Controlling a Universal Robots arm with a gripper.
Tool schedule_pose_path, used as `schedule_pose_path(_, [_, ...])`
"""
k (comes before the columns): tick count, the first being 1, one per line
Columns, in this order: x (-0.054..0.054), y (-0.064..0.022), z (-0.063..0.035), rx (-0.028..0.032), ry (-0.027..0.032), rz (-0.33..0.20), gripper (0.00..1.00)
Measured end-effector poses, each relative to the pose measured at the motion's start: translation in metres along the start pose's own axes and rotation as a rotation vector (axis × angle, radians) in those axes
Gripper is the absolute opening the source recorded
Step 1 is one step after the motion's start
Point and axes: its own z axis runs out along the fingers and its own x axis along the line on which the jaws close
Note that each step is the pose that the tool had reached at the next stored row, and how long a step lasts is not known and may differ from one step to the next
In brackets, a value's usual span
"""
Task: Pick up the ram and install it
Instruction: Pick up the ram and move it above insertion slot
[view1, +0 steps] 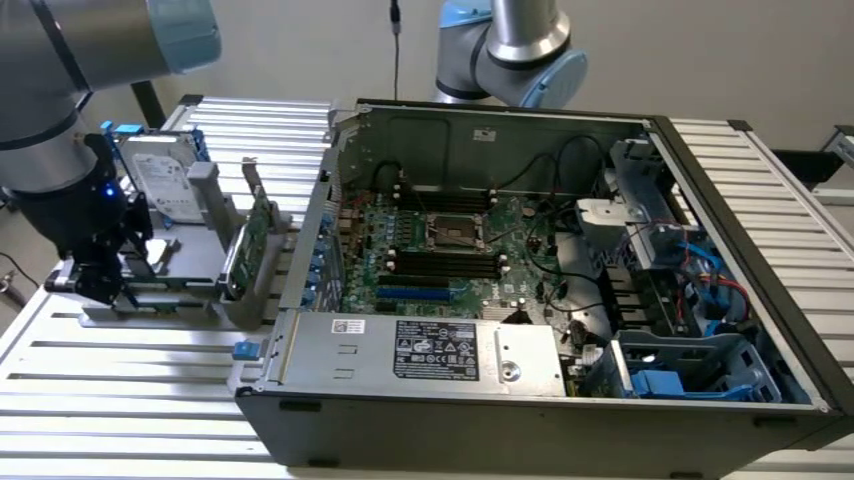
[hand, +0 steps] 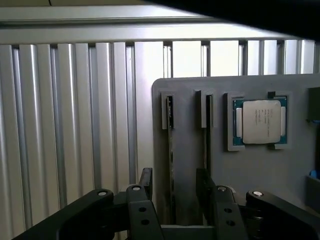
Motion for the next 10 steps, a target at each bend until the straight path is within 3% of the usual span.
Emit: schedule_pose_path(10, [0.002,0.0003,0.0156,0.0108,0.0002,-0.017,0.48])
